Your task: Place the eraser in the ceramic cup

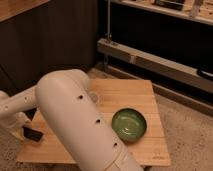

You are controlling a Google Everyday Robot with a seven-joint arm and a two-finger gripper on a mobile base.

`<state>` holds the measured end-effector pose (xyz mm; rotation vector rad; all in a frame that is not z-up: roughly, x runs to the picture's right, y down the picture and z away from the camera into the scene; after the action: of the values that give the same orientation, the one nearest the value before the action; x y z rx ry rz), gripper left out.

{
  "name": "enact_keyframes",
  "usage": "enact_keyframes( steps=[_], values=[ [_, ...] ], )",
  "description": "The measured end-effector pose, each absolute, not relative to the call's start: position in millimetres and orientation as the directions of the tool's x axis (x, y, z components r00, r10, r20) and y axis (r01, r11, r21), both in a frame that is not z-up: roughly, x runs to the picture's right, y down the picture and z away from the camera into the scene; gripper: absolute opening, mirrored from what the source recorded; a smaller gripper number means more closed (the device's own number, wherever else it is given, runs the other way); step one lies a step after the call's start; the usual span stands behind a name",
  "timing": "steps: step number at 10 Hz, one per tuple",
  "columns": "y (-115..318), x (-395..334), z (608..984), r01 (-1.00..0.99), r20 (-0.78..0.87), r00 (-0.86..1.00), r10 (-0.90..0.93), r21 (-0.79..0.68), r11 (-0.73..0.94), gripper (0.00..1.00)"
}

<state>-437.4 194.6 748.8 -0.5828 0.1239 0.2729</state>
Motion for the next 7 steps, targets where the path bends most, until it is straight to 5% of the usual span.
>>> enact_keyframes(
  steps=[7],
  values=[
    [101.7, -462.7, 668.9, -0.264, -0.088, 0.964, 0.252, -0.460, 0.848, 0.00]
  ],
)
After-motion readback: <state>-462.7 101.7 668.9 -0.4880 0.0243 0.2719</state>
